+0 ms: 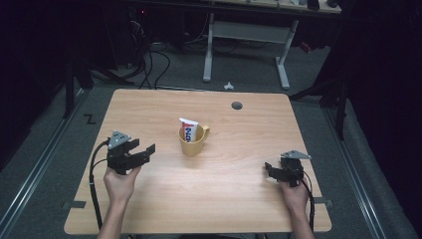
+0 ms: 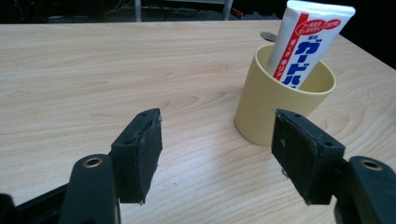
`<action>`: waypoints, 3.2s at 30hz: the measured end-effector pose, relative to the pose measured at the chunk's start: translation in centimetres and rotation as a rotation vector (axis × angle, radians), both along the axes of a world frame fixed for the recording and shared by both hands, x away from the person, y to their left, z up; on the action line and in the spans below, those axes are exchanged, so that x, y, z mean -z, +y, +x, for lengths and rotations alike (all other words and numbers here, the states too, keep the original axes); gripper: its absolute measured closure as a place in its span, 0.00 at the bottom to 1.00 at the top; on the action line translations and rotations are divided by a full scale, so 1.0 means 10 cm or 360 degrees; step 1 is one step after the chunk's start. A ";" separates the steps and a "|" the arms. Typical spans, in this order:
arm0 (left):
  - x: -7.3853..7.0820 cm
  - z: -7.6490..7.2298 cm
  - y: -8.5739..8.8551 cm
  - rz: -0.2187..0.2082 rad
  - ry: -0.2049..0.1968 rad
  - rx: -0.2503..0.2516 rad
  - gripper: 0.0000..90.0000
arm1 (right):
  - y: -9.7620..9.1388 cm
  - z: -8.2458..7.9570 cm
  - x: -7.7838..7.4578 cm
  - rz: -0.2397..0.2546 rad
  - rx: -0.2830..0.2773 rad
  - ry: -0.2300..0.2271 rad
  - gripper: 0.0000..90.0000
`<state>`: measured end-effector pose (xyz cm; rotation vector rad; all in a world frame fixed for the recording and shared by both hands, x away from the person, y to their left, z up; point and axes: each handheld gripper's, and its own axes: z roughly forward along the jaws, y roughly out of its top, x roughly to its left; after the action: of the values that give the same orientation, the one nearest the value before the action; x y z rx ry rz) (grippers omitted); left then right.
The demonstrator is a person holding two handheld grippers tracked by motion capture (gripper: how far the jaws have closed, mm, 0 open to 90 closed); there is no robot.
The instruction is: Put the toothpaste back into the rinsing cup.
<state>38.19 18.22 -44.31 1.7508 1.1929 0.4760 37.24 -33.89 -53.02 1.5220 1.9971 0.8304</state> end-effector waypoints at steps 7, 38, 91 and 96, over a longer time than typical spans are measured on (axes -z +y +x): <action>0.06 -0.02 0.03 -0.0002 0.0018 -0.0015 0.38 | 0.00 0.00 0.00 0.0000 0.0000 0.0000 0.32; 0.23 -0.06 0.12 -0.0004 0.0071 -0.0065 0.38 | 0.00 0.00 0.00 0.0000 0.0000 0.0000 0.32; 0.72 0.05 0.01 0.0172 0.0217 -0.0130 0.41 | 0.00 0.00 0.00 0.0000 0.0001 0.0000 0.31; 0.77 0.07 0.00 0.0182 0.0229 -0.0140 0.41 | 0.00 0.00 0.00 -0.0001 0.0001 0.0000 0.32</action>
<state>38.87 18.17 -51.98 1.8612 1.3724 0.4851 37.24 -33.89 -53.02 1.5222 1.9966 0.8299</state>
